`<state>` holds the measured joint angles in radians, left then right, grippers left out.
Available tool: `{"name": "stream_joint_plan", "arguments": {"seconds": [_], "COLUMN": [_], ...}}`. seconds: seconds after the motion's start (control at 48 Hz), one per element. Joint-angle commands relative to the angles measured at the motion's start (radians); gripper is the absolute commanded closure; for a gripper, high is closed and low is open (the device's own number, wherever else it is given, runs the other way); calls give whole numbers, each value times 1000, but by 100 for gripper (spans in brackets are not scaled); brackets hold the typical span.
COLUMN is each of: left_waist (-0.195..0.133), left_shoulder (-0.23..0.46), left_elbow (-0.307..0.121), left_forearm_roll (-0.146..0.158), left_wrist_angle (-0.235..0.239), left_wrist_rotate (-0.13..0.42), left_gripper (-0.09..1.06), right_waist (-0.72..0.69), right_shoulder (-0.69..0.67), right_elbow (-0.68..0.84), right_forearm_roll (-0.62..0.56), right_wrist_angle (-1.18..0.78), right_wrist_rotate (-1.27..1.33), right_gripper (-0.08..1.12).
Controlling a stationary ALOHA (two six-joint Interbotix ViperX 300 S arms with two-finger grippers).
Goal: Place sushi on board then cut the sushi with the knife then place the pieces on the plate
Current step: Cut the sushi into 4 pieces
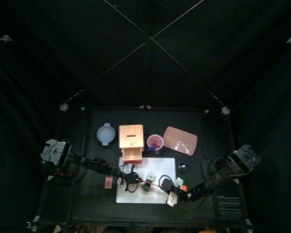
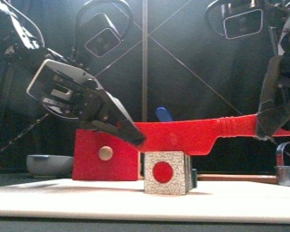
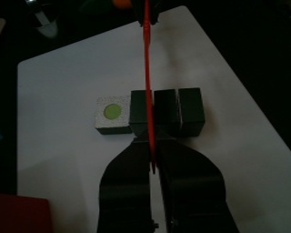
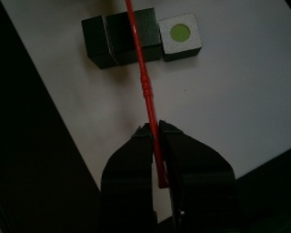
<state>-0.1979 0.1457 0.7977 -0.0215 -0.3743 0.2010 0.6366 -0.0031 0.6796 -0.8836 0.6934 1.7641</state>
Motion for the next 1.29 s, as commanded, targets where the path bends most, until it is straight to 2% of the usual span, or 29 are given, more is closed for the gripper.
{"name": "stream_joint_plan", "arguments": {"seconds": [0.021, 0.104, 0.5, 0.667, 0.875, 1.0, 1.083, 1.146, 1.292], "left_waist": [-8, -21, -12, -15, -12, -12, -37, -69, -103], "left_shoulder": [-29, -21, 29, 74, 9, -49, -55, -52, -46], "left_elbow": [5, 2, 3, 0, 8, 8, 9, 9, 8], "left_forearm_roll": [-3, -5, -12, -40, -41, -21, -21, -28, -67], "left_wrist_angle": [5, 5, 6, 9, 11, 14, 26, 34, 34], "left_wrist_rotate": [0, -2, -2, -2, 5, 20, 25, 25, 25], "left_gripper": [65, 65, 65, 65, 65, 65, 65, 65, 65], "right_waist": [8, 12, 5, 3, 3, 11, 15, 21, 40], "right_shoulder": [-29, -15, 23, 91, 20, -32, -28, -11, 15], "right_elbow": [-18, -23, -14, -20, -6, -11, -26, -43, -71], "right_forearm_roll": [3, 5, 11, 21, 3, -31, -25, -25, -11], "right_wrist_angle": [5, 5, -6, -11, 61, 75, 55, 32, 31], "right_wrist_rotate": [6, 6, 8, 6, 2, 2, 3, 3, 5], "right_gripper": [71, 71, 71, 71, 71, 71, 71, 71, 71]}}
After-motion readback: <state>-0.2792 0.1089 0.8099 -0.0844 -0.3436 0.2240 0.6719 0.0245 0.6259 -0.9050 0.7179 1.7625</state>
